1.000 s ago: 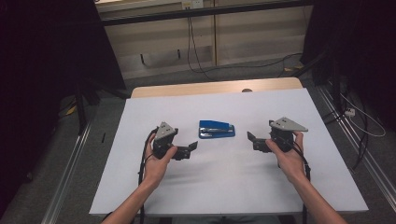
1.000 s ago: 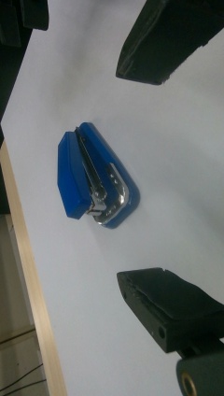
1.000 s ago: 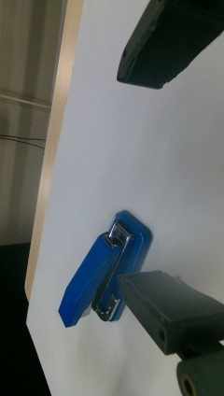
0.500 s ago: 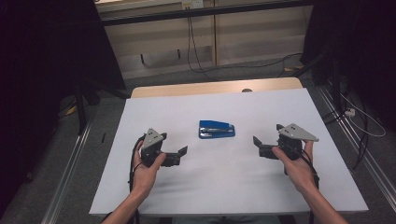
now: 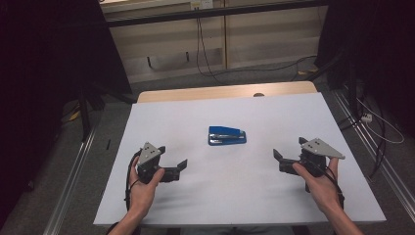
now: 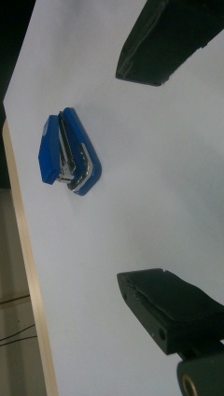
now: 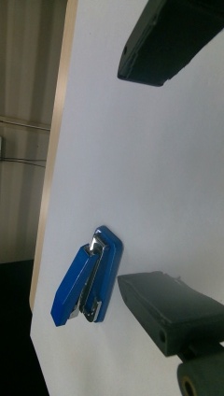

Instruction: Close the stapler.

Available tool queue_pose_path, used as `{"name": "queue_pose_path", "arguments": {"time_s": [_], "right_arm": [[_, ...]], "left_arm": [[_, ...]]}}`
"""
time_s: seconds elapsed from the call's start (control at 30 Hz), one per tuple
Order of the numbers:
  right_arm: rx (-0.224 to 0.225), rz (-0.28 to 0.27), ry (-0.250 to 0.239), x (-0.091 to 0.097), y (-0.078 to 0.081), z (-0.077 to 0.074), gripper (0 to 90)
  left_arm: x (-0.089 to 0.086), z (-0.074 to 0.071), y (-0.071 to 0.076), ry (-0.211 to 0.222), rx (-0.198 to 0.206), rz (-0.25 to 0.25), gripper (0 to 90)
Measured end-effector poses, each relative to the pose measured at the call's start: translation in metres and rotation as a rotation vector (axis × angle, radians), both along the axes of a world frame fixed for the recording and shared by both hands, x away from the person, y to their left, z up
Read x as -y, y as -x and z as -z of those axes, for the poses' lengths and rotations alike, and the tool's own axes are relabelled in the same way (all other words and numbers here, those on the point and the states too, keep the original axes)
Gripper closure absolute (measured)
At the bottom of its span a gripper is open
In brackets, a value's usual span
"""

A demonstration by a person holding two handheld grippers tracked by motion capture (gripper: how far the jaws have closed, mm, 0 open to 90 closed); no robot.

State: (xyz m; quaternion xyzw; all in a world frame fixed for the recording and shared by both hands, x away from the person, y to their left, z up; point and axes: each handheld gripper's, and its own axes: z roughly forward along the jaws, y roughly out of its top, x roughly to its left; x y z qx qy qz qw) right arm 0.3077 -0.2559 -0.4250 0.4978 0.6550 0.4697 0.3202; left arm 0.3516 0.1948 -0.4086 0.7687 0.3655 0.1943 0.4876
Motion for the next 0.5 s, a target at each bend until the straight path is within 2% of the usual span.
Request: {"name": "queue_pose_path", "arguments": {"time_s": [0.17,0.27,0.33,0.4,0.5], "right_arm": [[0.030,0.026,0.007,0.007,0.010,-0.005,3.1],[0.032,0.042,0.010,0.011,0.016,-0.006,3.1],[0.039,0.042,0.014,0.013,0.020,-0.007,3.1],[0.037,0.039,0.009,0.014,0.023,-0.007,3.1],[0.046,0.031,0.038,0.014,0.026,-0.003,3.1]], "left_arm": [[-0.008,-0.001,0.009,-0.014,0.018,-0.013,4.2],[-0.011,-0.002,0.015,-0.017,0.028,-0.004,4.2],[-0.013,-0.003,0.018,-0.036,0.049,0.006,4.1],[-0.014,-0.002,0.022,-0.039,0.044,0.005,4.1],[-0.015,-0.002,0.026,-0.026,0.036,-0.009,4.1]]}}
